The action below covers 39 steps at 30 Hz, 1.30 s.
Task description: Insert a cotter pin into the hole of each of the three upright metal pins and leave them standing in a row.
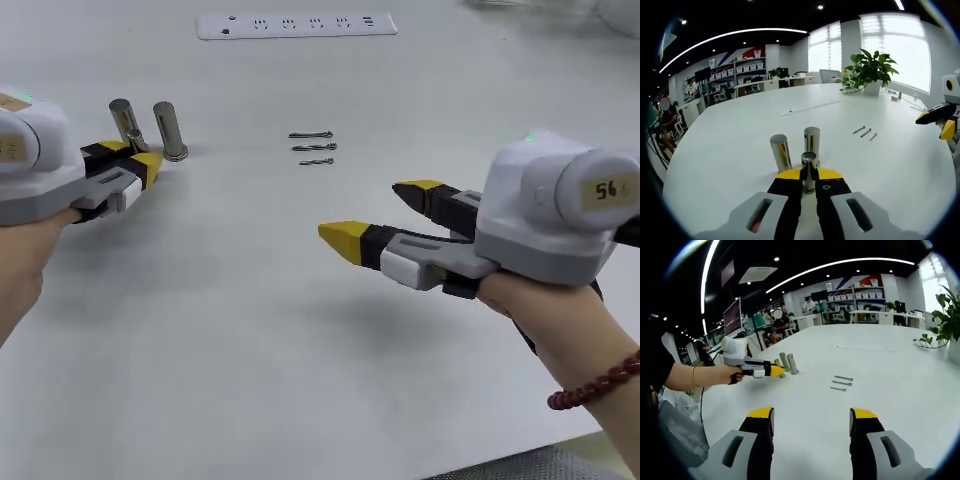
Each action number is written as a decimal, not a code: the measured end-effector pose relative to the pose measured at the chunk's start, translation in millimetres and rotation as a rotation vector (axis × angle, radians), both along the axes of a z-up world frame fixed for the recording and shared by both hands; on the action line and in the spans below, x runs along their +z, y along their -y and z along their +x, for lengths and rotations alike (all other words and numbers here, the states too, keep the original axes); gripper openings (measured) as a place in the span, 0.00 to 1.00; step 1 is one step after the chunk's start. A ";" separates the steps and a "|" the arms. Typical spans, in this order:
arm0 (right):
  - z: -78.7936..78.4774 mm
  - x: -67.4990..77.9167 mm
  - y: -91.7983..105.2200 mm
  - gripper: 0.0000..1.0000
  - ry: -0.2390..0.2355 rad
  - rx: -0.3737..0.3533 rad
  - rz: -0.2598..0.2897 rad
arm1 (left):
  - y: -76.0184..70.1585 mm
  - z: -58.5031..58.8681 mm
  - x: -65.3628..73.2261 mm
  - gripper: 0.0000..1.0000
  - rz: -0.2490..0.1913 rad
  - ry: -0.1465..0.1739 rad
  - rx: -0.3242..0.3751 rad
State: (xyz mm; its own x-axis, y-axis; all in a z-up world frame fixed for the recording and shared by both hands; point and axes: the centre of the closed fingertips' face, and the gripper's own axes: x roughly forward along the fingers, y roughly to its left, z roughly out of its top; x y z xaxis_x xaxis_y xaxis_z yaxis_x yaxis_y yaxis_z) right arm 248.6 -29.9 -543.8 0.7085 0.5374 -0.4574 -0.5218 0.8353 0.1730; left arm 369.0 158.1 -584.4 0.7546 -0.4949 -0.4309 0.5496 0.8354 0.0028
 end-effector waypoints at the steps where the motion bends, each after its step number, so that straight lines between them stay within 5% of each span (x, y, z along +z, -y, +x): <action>1: -0.1 0.1 0.0 0.57 0.000 0.000 0.000 | 0.0 -0.3 0.0 0.06 0.004 0.000 -0.001; 6: 0.2 2.2 1.4 0.57 0.005 -0.002 0.000 | 3.4 -4.3 6.7 0.06 0.015 0.029 -0.018; 9: 0.0 3.6 1.0 0.57 0.006 -0.002 0.006 | 7.7 -5.8 15.9 0.06 -0.026 0.033 -0.020; 12: -1.1 4.6 0.7 0.57 0.009 -0.001 0.001 | 11.5 -10.9 19.6 0.06 0.014 0.043 -0.037; 22: -8.6 5.9 0.2 0.57 0.013 0.019 -0.003 | 34.0 -42.2 22.4 0.06 0.044 0.036 -0.091; 31: -16.1 2.3 -2.9 0.57 0.018 0.038 -0.036 | 55.6 -61.9 20.5 0.06 0.001 0.019 -0.108; 39: -19.3 -3.2 -7.1 0.57 0.018 0.073 -0.070 | 74.9 -80.4 13.4 0.06 0.008 -0.001 -0.146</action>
State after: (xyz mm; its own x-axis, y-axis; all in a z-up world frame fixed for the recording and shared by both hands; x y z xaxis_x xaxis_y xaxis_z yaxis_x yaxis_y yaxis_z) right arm 229.3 -22.8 -547.0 0.6769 0.5552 -0.4833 -0.5845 0.8045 0.1055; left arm 288.5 83.2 -570.9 0.6746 -0.5957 -0.4359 0.6651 0.7467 0.0089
